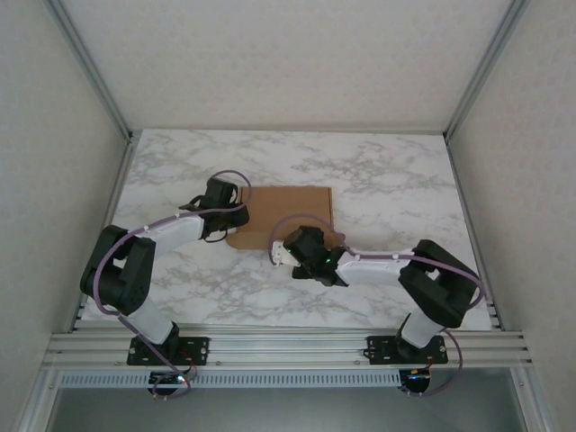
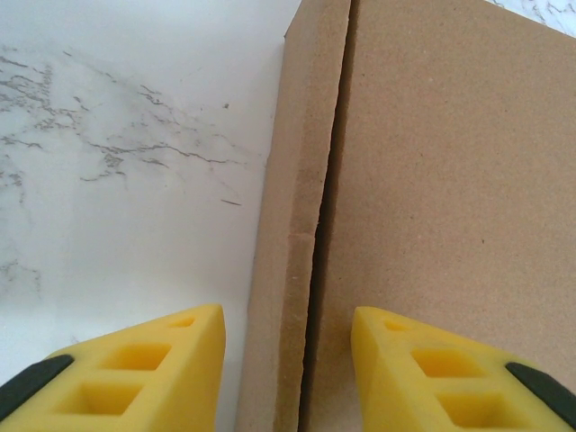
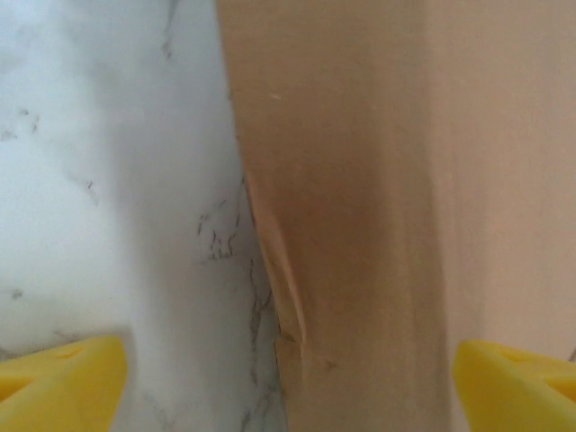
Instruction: Fold the paper box
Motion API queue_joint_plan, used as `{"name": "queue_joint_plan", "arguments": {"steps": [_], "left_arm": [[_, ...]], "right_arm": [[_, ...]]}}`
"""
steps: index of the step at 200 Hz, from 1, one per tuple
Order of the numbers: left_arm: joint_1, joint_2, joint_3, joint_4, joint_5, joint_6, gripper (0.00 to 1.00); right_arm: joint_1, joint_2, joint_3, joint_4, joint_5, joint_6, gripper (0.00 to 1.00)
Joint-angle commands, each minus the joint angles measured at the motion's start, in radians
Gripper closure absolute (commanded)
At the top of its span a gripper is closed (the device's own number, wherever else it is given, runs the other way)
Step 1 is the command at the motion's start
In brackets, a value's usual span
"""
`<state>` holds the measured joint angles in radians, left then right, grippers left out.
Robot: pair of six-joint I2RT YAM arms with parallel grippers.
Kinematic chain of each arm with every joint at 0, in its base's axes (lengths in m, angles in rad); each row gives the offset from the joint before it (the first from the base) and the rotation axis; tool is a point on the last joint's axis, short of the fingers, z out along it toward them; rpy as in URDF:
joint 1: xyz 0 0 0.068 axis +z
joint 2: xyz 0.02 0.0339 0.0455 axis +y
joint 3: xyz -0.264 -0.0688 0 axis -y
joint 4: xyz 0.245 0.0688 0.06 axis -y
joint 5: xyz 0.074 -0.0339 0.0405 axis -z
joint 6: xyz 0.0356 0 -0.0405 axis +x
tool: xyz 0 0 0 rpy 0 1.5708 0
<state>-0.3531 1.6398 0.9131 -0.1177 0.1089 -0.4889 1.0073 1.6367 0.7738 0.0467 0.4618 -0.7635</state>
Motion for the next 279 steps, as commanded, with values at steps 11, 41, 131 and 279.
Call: {"name": "queue_joint_plan", "arguments": {"steps": [11, 41, 131, 279], "left_arm": [[-0.007, 0.014, -0.014, -0.040, 0.006, 0.016, 0.58], [-0.007, 0.017, -0.014, -0.038, 0.013, 0.016, 0.58], [-0.004, 0.020, -0.007, -0.043, 0.011, 0.021, 0.59], [-0.004, 0.012, -0.013, -0.036, 0.004, 0.014, 0.59]], "right_arm": [[0.037, 0.083, 0.008, 0.230, 0.131, -0.242, 0.05], [0.037, 0.165, 0.031, 0.328, 0.185, -0.330, 0.10], [0.055, 0.135, 0.073, 0.211, 0.088, -0.257, 0.60], [0.010, -0.049, 0.219, -0.322, -0.355, 0.163, 0.31]]}}
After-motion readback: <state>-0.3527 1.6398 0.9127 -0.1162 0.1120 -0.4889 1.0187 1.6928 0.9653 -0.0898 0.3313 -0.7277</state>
